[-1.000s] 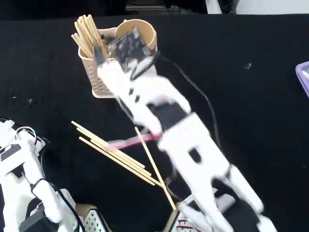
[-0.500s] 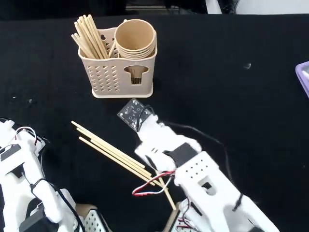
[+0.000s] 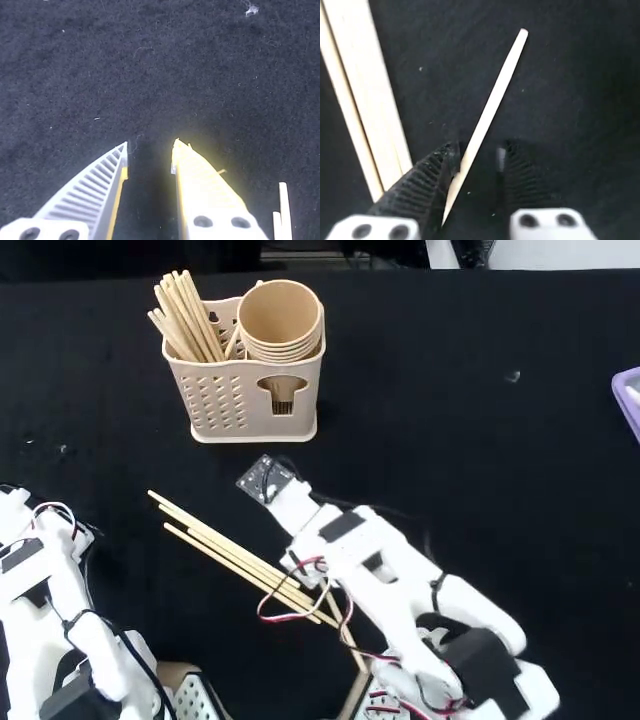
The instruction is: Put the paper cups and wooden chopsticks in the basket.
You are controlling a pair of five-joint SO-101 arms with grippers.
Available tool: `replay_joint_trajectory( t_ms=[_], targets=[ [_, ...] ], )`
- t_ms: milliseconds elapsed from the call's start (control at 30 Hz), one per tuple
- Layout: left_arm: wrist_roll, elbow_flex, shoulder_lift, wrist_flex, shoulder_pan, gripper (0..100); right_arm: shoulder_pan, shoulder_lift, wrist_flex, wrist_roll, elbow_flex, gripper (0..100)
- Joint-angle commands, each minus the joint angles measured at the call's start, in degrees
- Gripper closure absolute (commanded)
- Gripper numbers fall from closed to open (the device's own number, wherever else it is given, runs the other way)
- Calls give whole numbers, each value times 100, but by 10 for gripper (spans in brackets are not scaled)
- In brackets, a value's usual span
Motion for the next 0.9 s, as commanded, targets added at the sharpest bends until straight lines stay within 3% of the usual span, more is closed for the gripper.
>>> replay_joint_trajectory(
  t_ms=[0,233,400,500,600,733,867],
  targets=[
    [-9,-189,-114,-70,66,852,132,40,44,44,-251,982],
    [-9,-189,-114,-70,75,852,677,-1059,809,44,-690,988],
    [-9,-189,-114,-70,75,852,422,-2571,1890,9,-1473,988],
    [-9,-189,-114,-79,75,852,149,-3310,2013,-9,-2088,988],
    [-9,-189,-114,-88,75,852,-167,-3705,1196,-273,-2360,988],
    [-9,-189,-114,-79,75,852,-475,-3670,-932,-1002,-2123,988],
    [-9,-189,-114,-79,75,852,-545,-3451,-2470,-1178,-2246,987]
  ],
)
